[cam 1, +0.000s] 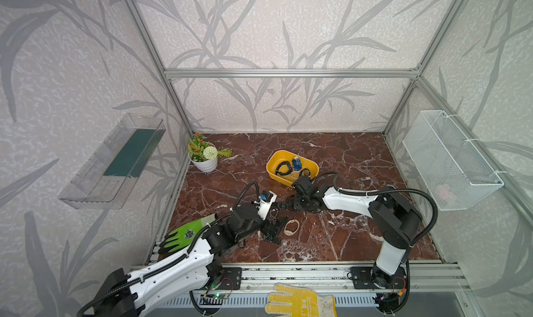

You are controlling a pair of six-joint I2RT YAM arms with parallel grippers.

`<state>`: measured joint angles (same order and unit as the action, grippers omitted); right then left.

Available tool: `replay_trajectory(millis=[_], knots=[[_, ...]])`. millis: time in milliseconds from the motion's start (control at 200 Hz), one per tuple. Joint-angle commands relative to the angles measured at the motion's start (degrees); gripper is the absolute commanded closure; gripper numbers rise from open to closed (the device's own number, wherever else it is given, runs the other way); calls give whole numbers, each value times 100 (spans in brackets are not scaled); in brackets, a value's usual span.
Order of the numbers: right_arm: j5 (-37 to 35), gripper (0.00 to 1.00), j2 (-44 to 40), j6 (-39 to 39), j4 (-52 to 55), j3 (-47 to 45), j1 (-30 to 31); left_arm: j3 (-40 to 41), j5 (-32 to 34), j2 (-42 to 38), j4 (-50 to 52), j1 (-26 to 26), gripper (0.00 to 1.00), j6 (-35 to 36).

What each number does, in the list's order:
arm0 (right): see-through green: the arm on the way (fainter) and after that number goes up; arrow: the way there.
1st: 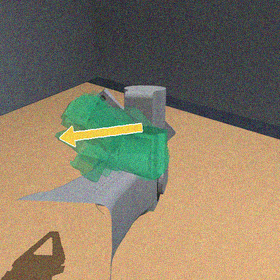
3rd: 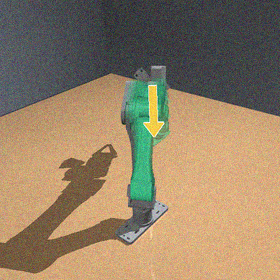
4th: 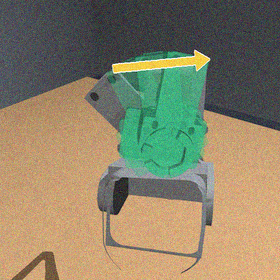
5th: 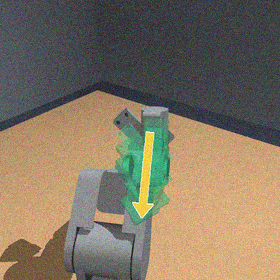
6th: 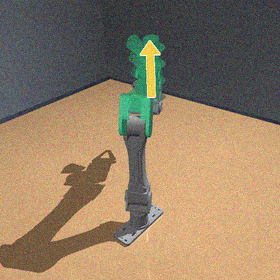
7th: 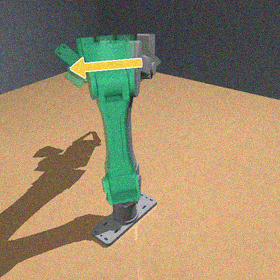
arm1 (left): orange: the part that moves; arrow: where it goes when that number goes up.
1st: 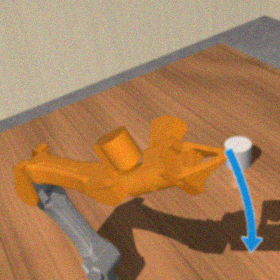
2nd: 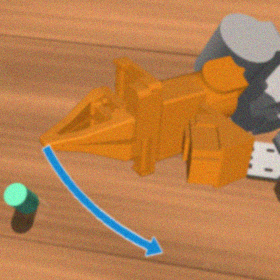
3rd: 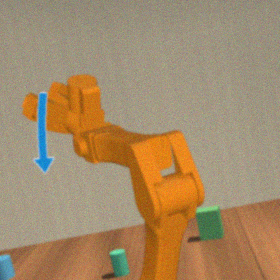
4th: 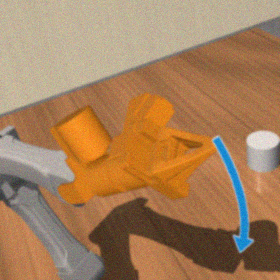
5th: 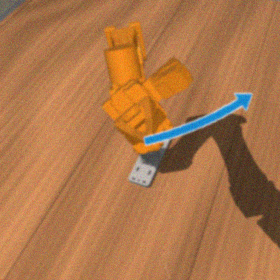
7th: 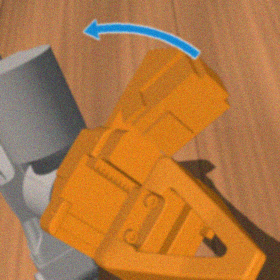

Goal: Put the watch into the storage box
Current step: Pick up the watch at the center of the board.

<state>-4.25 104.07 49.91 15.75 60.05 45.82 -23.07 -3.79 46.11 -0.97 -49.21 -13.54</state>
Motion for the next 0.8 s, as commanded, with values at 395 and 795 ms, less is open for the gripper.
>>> replay_trajectory(millis=[395,795], knots=[[-432,88,-105,-350,292,142,146,-7,348,-39,225,-27,1,38],[-956,100,-1204,-794,913,119,146,-42,449,-32,264,-27,1,37]])
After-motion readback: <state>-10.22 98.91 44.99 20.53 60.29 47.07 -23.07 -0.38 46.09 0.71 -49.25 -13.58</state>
